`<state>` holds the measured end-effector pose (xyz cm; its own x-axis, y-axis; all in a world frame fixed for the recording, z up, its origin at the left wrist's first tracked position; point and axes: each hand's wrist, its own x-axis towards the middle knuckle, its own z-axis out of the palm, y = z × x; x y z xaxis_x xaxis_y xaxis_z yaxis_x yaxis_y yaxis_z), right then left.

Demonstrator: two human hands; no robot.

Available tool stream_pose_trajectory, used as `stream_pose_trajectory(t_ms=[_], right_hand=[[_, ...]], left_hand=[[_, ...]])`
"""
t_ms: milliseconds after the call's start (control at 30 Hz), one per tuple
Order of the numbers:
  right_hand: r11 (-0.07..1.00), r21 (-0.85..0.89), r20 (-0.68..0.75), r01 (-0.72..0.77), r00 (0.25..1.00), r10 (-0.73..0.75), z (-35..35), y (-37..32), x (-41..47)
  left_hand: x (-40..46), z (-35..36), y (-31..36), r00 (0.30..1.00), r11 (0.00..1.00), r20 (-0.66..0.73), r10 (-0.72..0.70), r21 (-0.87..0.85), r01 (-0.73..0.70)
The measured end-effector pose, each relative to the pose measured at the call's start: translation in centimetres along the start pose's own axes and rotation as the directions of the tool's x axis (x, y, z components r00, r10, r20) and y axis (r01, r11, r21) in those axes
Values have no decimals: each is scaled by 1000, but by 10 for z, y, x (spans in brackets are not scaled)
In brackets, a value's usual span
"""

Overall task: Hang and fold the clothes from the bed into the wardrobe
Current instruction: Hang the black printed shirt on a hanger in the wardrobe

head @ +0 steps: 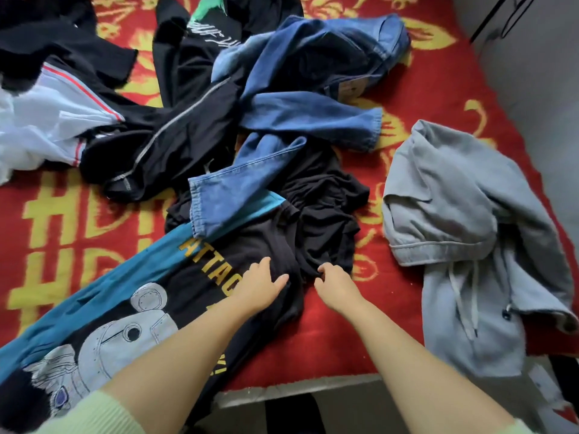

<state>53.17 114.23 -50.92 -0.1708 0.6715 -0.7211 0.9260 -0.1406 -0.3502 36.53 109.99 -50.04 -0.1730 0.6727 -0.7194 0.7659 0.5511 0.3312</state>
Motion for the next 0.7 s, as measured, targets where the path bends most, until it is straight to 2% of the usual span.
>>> stream_pose_trajectory(t_ms=[100,167,233,300,367,433,533,633,700], right_hand=[[992,123,131,1,991,-18,31,-6,18],[962,265,156,-59,988,17,49,-13,20],[888,436,118,-148,987,106,60,-21,18],[802,569,69,-180,983,171,67,-31,10],[745,655,-16,-128,983,183,71,-45,-3],[701,712,-88,-43,985,149,68,-61,-23],[739,668,-166,91,986,29,58,-82,-55],[811,517,-184,273,961,-206,52,-107,-93],[843,360,-137,400,916,-376,52,-128,-122]], left_hand=[[19,26,1,996,983,-37,-82,-169,75],[27,30,1,989,982,-117,-96,-175,74],[33,29,-3,991,983,-108,-81,-170,62],[32,26,-7,998,972,-25,-53,-230,46],[23,22,-10,999,953,25,-39,-300,45],[10,16,-16,997,891,25,-73,-448,77],[-19,-4,-27,992,698,58,-109,-707,118],[-54,-34,-36,995,556,56,-79,-826,91],[-81,-56,-44,997,521,-25,-79,-853,20]])
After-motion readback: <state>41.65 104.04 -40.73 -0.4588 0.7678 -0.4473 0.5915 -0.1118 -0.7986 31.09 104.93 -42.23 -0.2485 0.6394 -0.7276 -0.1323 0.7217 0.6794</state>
